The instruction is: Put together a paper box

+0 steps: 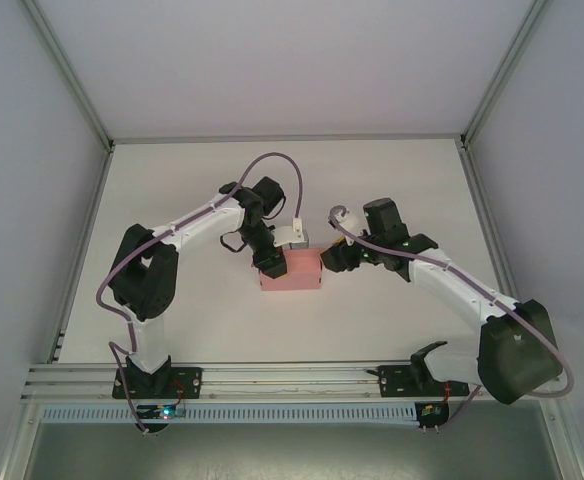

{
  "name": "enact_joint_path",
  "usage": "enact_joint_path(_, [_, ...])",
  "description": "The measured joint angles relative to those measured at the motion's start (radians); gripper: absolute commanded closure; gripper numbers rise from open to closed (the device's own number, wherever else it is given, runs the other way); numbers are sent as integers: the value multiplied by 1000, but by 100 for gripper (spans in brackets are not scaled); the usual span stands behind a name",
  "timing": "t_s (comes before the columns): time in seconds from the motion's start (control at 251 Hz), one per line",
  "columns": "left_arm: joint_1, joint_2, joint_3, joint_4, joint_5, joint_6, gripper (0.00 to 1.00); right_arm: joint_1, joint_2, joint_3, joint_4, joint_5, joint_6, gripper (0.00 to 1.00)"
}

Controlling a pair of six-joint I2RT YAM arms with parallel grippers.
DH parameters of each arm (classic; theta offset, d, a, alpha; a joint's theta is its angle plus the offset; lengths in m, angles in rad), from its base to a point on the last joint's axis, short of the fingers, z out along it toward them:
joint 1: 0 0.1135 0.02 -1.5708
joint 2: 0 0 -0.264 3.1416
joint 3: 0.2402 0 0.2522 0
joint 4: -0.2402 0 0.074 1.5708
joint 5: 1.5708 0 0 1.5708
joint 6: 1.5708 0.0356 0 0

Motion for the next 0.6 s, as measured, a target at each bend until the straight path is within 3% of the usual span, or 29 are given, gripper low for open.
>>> enact_joint_path(0.184, [2, 7, 8, -6, 5, 0, 58, 7, 25, 24, -8, -1, -18, 79])
enact_joint_path(0.351, [2, 9, 11, -6, 6, -2, 57, 34, 29, 38, -45, 3, -16, 84])
enact_joint_path(0.523, [2, 10, 13, -7, 6, -10, 57, 64, 29, 47, -53, 58, 24, 100])
enact_joint_path(0.603, [2, 10, 13, -7, 6, -19, 57, 80, 24, 48, -53, 91, 74, 100])
